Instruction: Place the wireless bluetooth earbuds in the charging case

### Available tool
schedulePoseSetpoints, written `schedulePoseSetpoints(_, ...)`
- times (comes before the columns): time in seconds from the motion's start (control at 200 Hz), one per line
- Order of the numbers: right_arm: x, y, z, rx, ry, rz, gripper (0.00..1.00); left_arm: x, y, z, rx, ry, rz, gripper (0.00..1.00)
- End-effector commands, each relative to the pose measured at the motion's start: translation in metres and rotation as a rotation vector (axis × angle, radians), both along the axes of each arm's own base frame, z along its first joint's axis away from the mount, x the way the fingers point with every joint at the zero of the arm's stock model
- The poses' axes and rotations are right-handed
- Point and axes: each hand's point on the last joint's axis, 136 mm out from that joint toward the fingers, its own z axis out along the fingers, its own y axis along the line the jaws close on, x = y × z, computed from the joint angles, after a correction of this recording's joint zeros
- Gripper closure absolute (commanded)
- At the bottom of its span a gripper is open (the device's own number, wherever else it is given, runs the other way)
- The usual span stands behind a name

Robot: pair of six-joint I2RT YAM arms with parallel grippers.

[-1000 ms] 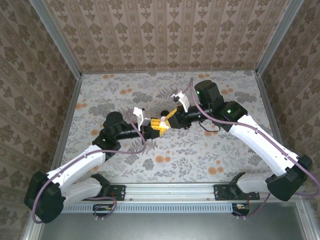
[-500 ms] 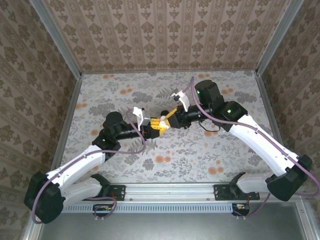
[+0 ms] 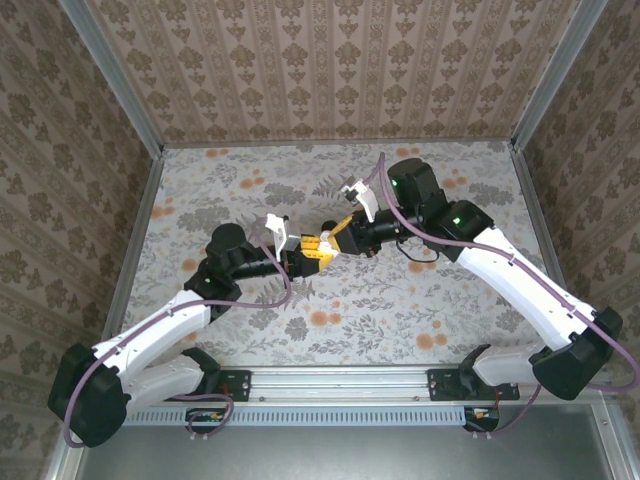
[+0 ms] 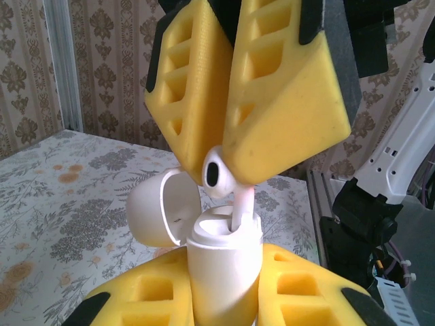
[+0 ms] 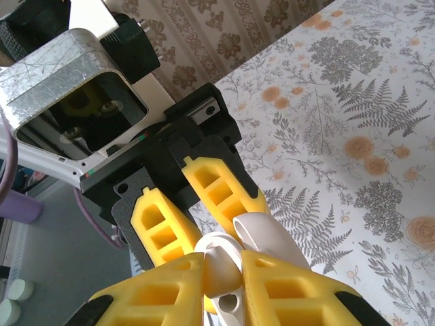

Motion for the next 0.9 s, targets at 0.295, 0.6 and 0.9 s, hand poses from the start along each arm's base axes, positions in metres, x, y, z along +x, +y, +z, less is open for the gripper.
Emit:
schedulePoseSetpoints(0.295,-0.015,0.006,-0.019,-0.062,0.058,0.129,0.80,-0.028,0.004,0.052,-0.169,-0.209,-0.083,1.00)
schedulePoseSetpoints(0.6,-0.013,0.009,-0.033,-0.161,0.040,0.131,0.75,-0.026,0.004,0.046,-0.150,-0.203,-0.065,1.00)
schedulePoseSetpoints(0.9,-0.004,0.005,-0.028,-0.163,0.000,0.052,0.62,-0.022,0.005,0.043,-0.143,-0.209,-0.033,1.00)
